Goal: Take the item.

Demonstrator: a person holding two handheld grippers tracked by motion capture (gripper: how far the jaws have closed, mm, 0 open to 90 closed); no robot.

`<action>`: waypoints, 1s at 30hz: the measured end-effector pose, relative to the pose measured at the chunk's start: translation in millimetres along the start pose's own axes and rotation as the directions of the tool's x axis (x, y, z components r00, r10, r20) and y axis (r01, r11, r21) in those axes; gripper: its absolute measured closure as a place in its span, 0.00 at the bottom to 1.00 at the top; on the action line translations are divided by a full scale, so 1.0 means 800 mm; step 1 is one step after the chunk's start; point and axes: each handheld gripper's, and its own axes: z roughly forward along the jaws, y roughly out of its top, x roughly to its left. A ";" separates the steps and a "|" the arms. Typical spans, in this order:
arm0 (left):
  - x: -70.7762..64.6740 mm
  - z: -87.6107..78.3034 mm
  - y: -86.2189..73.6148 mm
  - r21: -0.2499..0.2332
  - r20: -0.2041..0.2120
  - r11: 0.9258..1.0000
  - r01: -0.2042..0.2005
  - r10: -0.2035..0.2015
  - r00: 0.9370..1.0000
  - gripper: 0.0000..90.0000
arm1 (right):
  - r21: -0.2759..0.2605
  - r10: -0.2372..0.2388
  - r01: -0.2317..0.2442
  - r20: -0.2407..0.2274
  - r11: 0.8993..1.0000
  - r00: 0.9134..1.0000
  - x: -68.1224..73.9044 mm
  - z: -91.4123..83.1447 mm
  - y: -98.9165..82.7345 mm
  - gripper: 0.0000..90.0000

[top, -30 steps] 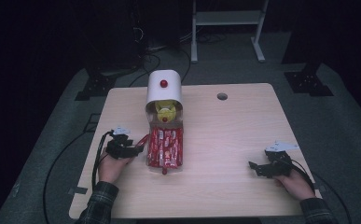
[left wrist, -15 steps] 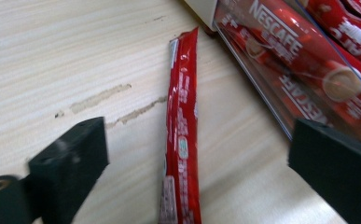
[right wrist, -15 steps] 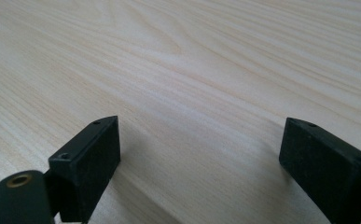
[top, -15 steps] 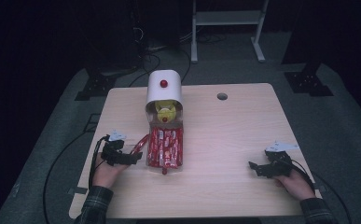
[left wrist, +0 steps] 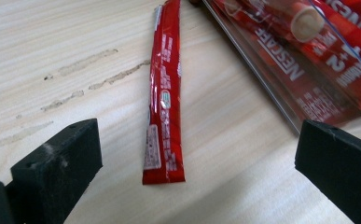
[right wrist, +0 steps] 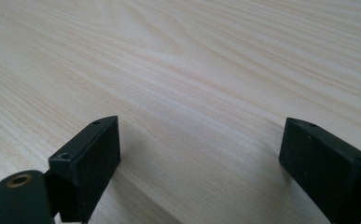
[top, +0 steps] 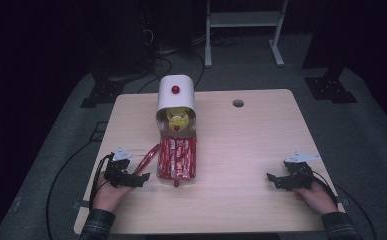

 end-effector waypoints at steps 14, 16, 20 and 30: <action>-0.004 -0.003 -0.030 0.046 -0.004 0.999 -0.025 0.025 1.000 0.00 | -0.001 0.001 -0.001 0.000 1.000 1.000 0.000 0.000 0.000 0.13; -0.004 -0.002 -0.032 0.051 -0.008 0.998 -0.029 0.030 1.000 0.00 | -0.001 0.001 -0.001 0.000 1.000 1.000 0.000 0.000 0.000 0.13; -0.003 0.001 -0.039 0.069 -0.021 0.997 -0.029 0.030 0.999 0.00 | -0.001 0.001 -0.001 0.000 1.000 1.000 0.000 0.000 0.000 0.13; -0.001 -0.002 -0.059 -0.026 -0.038 0.998 -0.059 0.058 0.998 0.00 | -0.001 0.000 0.000 -0.001 1.000 1.000 0.000 0.000 0.000 0.13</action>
